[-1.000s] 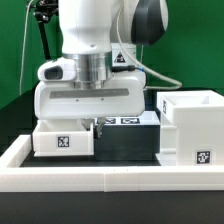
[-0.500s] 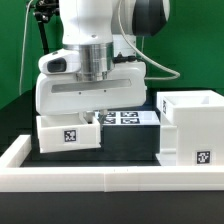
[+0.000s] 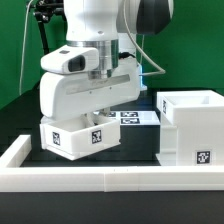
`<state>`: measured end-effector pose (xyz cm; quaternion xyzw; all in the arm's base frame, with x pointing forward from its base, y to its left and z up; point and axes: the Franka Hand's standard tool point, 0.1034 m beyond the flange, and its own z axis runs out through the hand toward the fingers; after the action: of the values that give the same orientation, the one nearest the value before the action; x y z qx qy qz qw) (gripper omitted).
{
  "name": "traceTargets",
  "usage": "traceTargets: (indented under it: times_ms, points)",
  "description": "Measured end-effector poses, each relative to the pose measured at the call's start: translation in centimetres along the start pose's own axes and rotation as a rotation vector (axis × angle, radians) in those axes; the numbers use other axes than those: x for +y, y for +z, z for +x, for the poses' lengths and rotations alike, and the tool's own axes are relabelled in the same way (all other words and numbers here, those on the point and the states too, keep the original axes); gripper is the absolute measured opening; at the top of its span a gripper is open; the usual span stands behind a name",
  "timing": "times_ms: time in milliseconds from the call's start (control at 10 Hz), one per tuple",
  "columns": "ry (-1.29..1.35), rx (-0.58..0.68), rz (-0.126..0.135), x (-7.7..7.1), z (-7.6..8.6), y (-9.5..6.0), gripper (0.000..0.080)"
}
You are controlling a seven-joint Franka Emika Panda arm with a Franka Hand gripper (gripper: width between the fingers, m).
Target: Assemble drawer
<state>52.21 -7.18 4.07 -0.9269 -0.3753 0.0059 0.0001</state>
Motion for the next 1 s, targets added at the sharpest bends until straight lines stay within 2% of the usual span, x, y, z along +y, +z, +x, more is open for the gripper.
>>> traceTargets:
  times_ms: [300, 400, 500, 900, 1000]
  points:
    - [-0.209, -0.008, -0.003, 0.2, -0.4, 0.1, 0.0042]
    - [-0.313, -0.012, -0.017, 0.4, -0.3, 0.1, 0.0042]
    - [-0.449, -0.018, -0.037, 0.5, -0.1, 0.4, 0.0042]
    - [-0.667, -0.06, -0.051, 0.4, 1.8, 1.1, 0.0042]
    - [-0.664, -0.06, -0.05, 0.4, 1.8, 1.2, 0.0042]
